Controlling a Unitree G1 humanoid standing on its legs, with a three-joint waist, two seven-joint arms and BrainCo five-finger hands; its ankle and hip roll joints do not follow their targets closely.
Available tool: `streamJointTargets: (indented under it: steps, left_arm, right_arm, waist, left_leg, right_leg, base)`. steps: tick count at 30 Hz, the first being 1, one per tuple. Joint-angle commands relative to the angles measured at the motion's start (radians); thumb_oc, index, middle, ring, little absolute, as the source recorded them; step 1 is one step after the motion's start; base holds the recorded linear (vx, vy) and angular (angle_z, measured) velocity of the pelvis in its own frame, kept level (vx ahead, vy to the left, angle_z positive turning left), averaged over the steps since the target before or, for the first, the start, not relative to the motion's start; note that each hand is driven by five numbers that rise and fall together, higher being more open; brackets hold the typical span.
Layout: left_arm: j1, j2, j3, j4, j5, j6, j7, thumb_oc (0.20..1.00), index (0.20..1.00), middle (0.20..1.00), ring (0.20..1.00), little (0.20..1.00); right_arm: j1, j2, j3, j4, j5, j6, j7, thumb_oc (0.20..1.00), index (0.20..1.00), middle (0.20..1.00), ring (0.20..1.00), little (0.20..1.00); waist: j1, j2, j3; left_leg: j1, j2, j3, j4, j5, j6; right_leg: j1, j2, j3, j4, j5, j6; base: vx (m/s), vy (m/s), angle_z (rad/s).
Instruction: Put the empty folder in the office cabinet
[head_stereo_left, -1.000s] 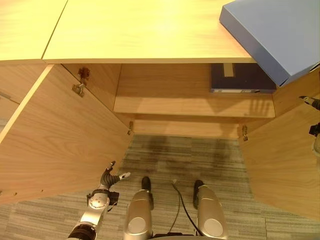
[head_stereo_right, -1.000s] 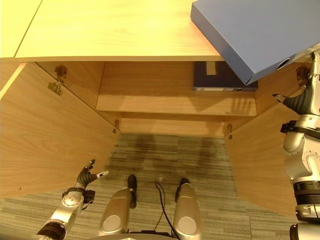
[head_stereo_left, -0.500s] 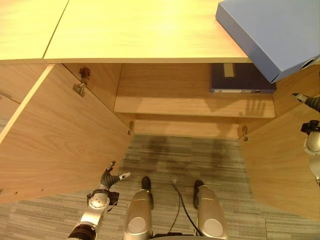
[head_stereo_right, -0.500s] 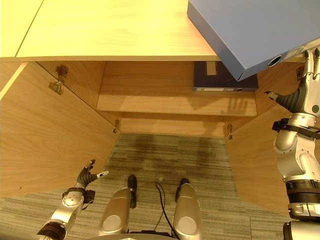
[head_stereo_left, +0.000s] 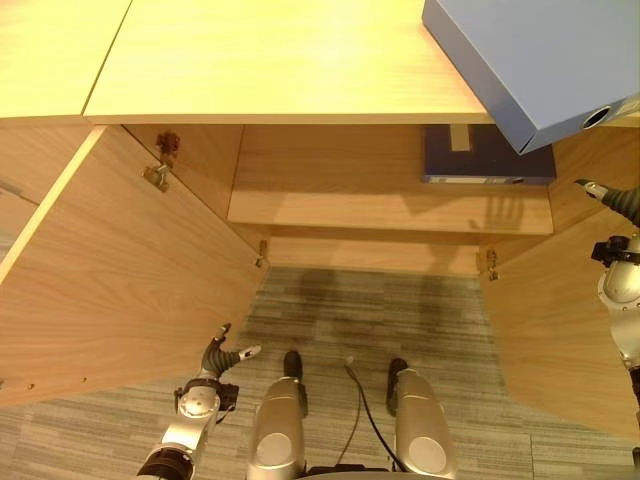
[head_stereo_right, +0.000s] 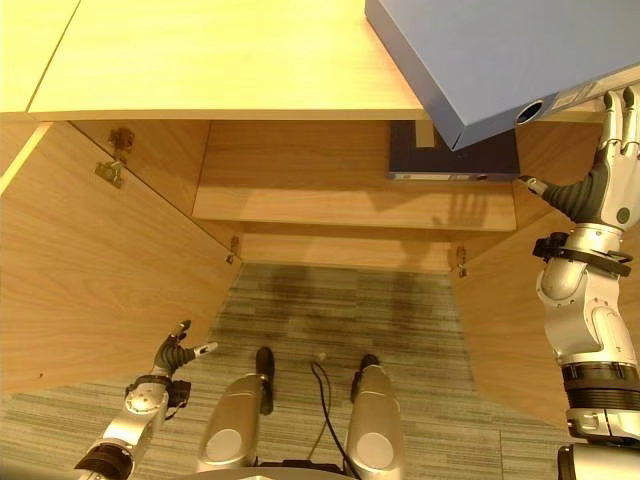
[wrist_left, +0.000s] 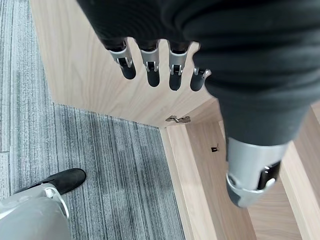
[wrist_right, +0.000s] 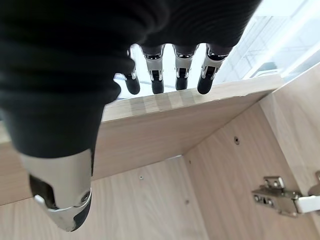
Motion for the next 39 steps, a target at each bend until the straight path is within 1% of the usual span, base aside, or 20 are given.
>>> streamJointTargets:
  steps: [1, 7, 18, 22, 27, 28, 30, 35, 39]
  left_arm:
    - [-0.008, 0.017, -0.003, -0.021, 0.008, -0.019, 0.018, 1.000, 1.000, 1.000, 1.000, 1.000]
    - [-0.004, 0.012, -0.002, -0.023, 0.006, -0.018, 0.018, 1.000, 1.000, 1.000, 1.000, 1.000]
    - [0.002, 0.017, 0.002, -0.022, 0.024, -0.014, 0.017, 1.000, 1.000, 1.000, 1.000, 1.000]
    - [0.001, 0.018, 0.000, -0.026, 0.015, -0.016, 0.015, 1.000, 1.000, 1.000, 1.000, 1.000]
    - [0.000, 0.016, 0.006, -0.027, 0.009, -0.015, 0.012, 1.000, 1.000, 1.000, 1.000, 1.000]
    - [0.000, 0.015, 0.008, -0.027, 0.007, -0.015, 0.009, 1.000, 1.000, 1.000, 1.000, 1.000]
    - [0.001, 0.015, 0.007, -0.028, 0.004, -0.017, 0.010, 1.000, 1.000, 1.000, 1.000, 1.000]
    - [0.000, 0.019, 0.012, -0.033, -0.009, -0.022, 0.017, 1.000, 1.000, 1.000, 1.000, 1.000]
    - [0.001, 0.019, 0.012, -0.039, -0.018, -0.025, 0.020, 1.000, 1.000, 1.000, 1.000, 1.000]
  right_arm:
    - [-0.008, 0.008, -0.078, -0.132, 0.021, -0.020, -0.057, 1.000, 1.000, 1.000, 1.000, 1.000]
    - [-0.009, 0.009, -0.091, -0.168, 0.009, -0.020, -0.062, 1.000, 1.000, 1.000, 1.000, 1.000]
    - [0.003, -0.029, -0.145, -0.153, -0.010, 0.014, -0.096, 1.000, 1.000, 1.000, 1.000, 1.000]
    - [-0.022, -0.027, -0.145, -0.172, 0.006, 0.003, -0.104, 1.000, 1.000, 1.000, 1.000, 1.000]
    - [-0.042, -0.036, -0.107, -0.212, -0.006, -0.014, -0.064, 1.000, 1.000, 1.000, 1.000, 1.000]
    - [-0.053, -0.045, -0.070, -0.226, -0.019, -0.027, -0.029, 1.000, 1.000, 1.000, 1.000, 1.000]
    - [-0.067, -0.049, -0.027, -0.234, -0.017, -0.045, 0.004, 1.000, 1.000, 1.000, 1.000, 1.000]
    - [-0.089, -0.049, 0.053, -0.212, 0.010, -0.075, 0.055, 1.000, 1.000, 1.000, 1.000, 1.000]
    - [-0.101, -0.049, 0.088, -0.204, 0.025, -0.086, 0.077, 1.000, 1.000, 1.000, 1.000, 1.000]
  waist:
    - [0.020, -0.034, -0.029]
    - [0.020, -0.035, -0.028]
    - [0.016, -0.037, -0.031]
    - [0.019, -0.037, -0.033]
    - [0.024, -0.039, -0.032]
    - [0.027, -0.041, -0.032]
    - [0.031, -0.040, -0.031]
    - [0.039, -0.036, -0.030]
    - [0.043, -0.034, -0.028]
  left_leg:
    - [0.006, 0.044, -0.037, 0.096, -0.110, -0.014]
    - [0.008, 0.045, -0.035, 0.096, -0.112, -0.013]
    - [0.003, 0.048, -0.036, 0.100, -0.114, -0.015]
    - [0.002, 0.048, -0.036, 0.101, -0.114, -0.014]
    - [-0.002, 0.049, -0.035, 0.107, -0.114, -0.015]
    - [-0.001, 0.048, -0.034, 0.106, -0.112, -0.016]
    - [0.000, 0.049, -0.036, 0.103, -0.111, -0.015]
    - [0.004, 0.046, -0.040, 0.095, -0.105, -0.016]
    - [0.005, 0.042, -0.043, 0.087, -0.101, -0.017]
  right_leg:
    - [0.072, 0.008, 0.000, -0.034, 0.000, 0.052]
    - [0.070, 0.009, 0.004, -0.031, 0.000, 0.052]
    - [0.069, 0.008, 0.004, -0.029, 0.000, 0.053]
    - [0.068, 0.009, 0.005, -0.027, 0.001, 0.054]
    - [0.067, 0.009, 0.005, -0.025, 0.000, 0.053]
    - [0.068, 0.010, 0.005, -0.028, 0.002, 0.054]
    - [0.070, 0.009, 0.003, -0.029, 0.003, 0.054]
    - [0.076, 0.004, -0.003, -0.033, 0.005, 0.056]
    - [0.079, 0.001, -0.006, -0.035, 0.005, 0.056]
  base:
    - [0.00, 0.000, 0.00]
    - [0.00, 0.000, 0.00]
    - [0.00, 0.000, 0.00]
    - [0.00, 0.000, 0.00]
    - [0.00, 0.000, 0.00]
    - [0.00, 0.000, 0.00]
    - [0.00, 0.000, 0.00]
    - [0.00, 0.000, 0.00]
    - [0.02, -0.003, 0.06]
